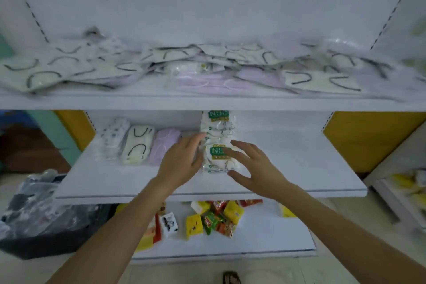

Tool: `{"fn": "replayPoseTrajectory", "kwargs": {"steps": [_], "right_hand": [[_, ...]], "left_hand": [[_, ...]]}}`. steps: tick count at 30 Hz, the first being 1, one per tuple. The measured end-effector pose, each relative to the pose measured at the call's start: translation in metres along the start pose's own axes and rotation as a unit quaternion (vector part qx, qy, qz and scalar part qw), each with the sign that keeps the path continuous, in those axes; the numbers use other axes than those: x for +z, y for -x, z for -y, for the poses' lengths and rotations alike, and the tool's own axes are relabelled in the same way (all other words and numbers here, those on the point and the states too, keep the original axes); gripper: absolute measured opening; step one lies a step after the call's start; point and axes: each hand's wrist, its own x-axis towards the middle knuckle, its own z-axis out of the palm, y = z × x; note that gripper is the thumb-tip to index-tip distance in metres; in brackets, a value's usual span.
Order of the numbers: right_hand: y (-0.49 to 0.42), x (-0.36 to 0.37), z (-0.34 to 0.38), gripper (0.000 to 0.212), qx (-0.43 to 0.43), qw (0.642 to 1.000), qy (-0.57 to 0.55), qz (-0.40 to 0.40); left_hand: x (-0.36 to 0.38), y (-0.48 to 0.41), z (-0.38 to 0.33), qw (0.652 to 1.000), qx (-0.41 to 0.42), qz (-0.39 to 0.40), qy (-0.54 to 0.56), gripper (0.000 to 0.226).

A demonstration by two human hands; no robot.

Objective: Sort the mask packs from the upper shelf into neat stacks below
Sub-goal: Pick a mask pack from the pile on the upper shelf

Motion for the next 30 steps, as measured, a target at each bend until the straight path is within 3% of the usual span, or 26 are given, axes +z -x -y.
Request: {"fn": "replayPoseTrajectory", "kwargs": {"steps": [4,8,15,19,22,24,26,30], "right_hand": [[-0.019,-0.065,0.021,0.040,0.017,0.996,0.029,-0.082],[-0.027,-0.104,0.027,0.031,0.040,0.993,0.029,-0.109],[-0.059,-0.133,0.003,0.026,0.040,0.991,0.004,-0.129],[-0.100,-0.146,-0.013,0.028,0.032,0.992,-0.010,-0.118],[-0.142,-0.154,-0.022,0.030,0.010,0.994,-0.027,-0.107],[-0.173,-0.156,-0.024,0.031,-0.008,0.995,-0.032,-0.097],[-0.203,-0.155,-0.021,0.032,-0.011,0.996,-0.044,-0.080],[-0.252,-0.140,-0.012,0.033,0.014,0.998,-0.059,-0.007]], "left_hand": [[-0.050,-0.031,-0.029,0.996,0.057,-0.070,0.008,0.054],[-0.083,-0.068,-0.043,0.987,0.103,-0.124,0.002,0.048],[-0.110,-0.122,-0.017,0.990,0.046,-0.127,-0.044,0.031],[-0.121,-0.145,0.017,0.989,-0.044,-0.126,-0.072,0.043],[-0.123,-0.160,0.040,0.985,-0.097,-0.038,-0.135,0.058],[-0.122,-0.164,0.051,0.982,-0.100,-0.001,-0.160,0.049],[-0.120,-0.163,0.059,0.986,-0.092,-0.014,-0.138,0.034],[-0.128,-0.154,0.071,0.987,-0.052,-0.025,-0.149,0.030]]}}
